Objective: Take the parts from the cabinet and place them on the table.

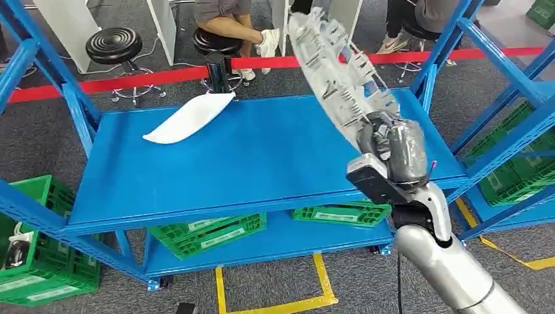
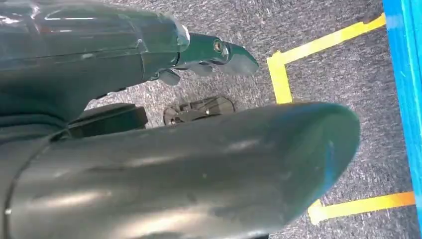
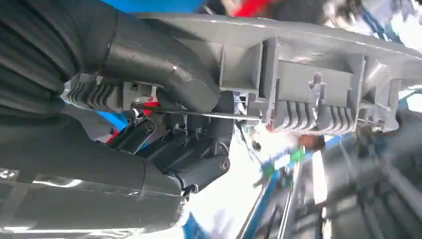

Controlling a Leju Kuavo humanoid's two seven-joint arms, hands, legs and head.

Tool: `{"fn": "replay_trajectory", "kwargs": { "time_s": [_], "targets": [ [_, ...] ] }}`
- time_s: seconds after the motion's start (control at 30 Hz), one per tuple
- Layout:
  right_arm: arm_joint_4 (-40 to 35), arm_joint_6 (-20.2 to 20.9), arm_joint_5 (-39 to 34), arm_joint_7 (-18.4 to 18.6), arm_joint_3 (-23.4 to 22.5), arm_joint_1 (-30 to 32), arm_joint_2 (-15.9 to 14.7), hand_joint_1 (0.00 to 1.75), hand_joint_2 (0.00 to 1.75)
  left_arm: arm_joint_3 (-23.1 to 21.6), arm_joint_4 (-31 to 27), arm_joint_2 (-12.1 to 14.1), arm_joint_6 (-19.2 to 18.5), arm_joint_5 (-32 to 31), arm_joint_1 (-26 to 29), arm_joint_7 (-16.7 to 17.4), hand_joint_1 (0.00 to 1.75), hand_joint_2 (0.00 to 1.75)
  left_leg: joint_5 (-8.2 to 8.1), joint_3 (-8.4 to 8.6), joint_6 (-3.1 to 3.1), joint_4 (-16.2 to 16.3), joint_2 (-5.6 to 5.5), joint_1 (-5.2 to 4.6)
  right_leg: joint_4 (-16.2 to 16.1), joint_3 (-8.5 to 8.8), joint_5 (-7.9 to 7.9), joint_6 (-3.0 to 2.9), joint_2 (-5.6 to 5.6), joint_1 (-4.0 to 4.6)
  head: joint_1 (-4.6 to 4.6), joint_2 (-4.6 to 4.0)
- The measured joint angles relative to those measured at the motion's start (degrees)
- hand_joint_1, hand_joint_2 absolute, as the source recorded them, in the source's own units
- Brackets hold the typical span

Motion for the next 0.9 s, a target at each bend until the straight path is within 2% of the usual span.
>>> {"fn": "replay_trajectory", "kwargs": {
  "time_s": [0.17,0.23,0.37,0.57,0.9],
  "targets": [
    [-6.48,-4.58,-1.69,-3.15,-4.82,4.29,0.81,1.75,1.75,-0.50,0.00,-0.07,0.07,0.20,0.00,0.44,0.00,0.00,-0.01,-0.02,0.00,0.00,0.02,0.00,0.00,-0.01,-0.06,0.06,0.00,-0.01,0.00,0.00],
    [-8.99,-5.47,-2.32,-4.16,-6.06,5.39,1.18,1.75,1.75,-0.52,0.00,-0.07,0.18,0.42,-0.01,0.52,0.00,0.00,-0.01,-0.01,0.00,0.00,0.06,0.00,0.00,-0.01,-0.05,0.06,0.01,0.00,0.02,0.00],
    [-14.36,-6.63,-5.60,-8.64,-7.00,7.58,2.36,1.75,1.75,-0.52,0.00,-0.07,0.35,0.87,-0.01,0.50,0.00,0.00,-0.01,0.01,0.00,-0.01,0.17,0.00,0.00,-0.01,-0.05,0.06,0.03,0.00,-0.02,0.00],
    [-19.70,-6.65,-5.84,-8.77,-7.65,8.76,3.41,1.75,1.75,-0.52,0.00,-0.07,0.35,1.03,-0.03,0.50,0.00,0.00,-0.01,0.03,0.00,-0.01,0.33,0.00,0.00,-0.01,-0.05,0.06,0.11,0.00,-0.04,0.00],
    [-22.95,-6.76,-5.93,-8.79,-8.20,9.57,4.31,1.75,1.75,-0.52,0.00,-0.07,0.37,1.05,-0.04,0.50,0.00,0.00,-0.03,0.07,0.00,-0.01,0.55,0.00,0.00,-0.03,-0.05,0.06,0.20,-0.01,-0.04,0.00]
  ]
}}
